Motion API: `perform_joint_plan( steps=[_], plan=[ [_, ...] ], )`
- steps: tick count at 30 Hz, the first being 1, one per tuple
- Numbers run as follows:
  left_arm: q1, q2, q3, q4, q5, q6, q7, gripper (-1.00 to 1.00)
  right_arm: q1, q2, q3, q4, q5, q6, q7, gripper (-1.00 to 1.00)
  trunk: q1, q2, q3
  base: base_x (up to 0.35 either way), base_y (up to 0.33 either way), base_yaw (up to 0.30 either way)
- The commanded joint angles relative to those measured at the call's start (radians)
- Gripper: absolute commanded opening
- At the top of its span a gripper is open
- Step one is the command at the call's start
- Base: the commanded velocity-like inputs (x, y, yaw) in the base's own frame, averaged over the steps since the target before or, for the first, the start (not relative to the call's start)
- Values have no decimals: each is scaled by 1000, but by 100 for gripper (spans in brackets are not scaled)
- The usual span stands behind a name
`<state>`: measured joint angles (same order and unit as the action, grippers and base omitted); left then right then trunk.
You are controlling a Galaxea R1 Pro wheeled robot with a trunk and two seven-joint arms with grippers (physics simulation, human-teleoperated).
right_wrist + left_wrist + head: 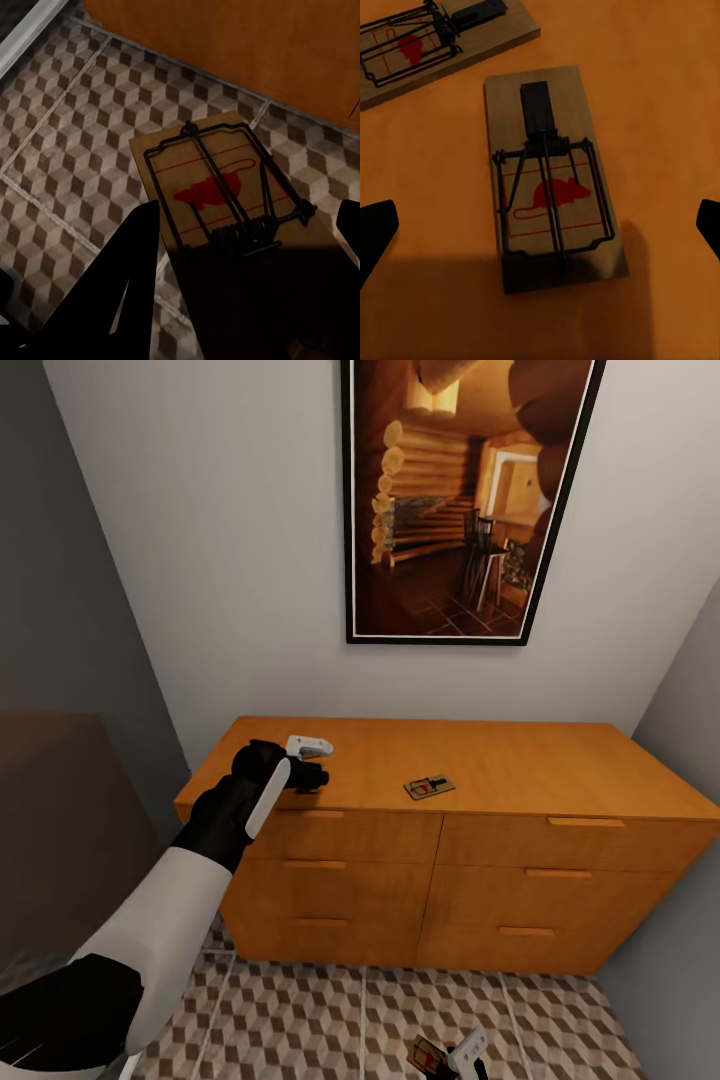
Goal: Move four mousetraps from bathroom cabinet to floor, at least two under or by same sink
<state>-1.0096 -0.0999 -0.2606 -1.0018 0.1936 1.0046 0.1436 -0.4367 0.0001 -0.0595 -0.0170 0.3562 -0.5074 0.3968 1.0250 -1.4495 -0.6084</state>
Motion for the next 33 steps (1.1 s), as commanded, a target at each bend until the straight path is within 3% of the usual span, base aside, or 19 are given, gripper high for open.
perform_joint_plan(
  steps=[1, 33],
  plan=[
    [0, 0, -1, -1, 10, 3, 10, 100, 0, 0, -6, 0, 4, -2, 2, -100, 0, 0, -1, 0, 0, 0],
    [12, -1, -2, -3, 10, 3, 10, 100, 0, 0, -6, 0, 4, -2, 2, -100, 0, 0, -11, 0, 0, 0]
  ],
)
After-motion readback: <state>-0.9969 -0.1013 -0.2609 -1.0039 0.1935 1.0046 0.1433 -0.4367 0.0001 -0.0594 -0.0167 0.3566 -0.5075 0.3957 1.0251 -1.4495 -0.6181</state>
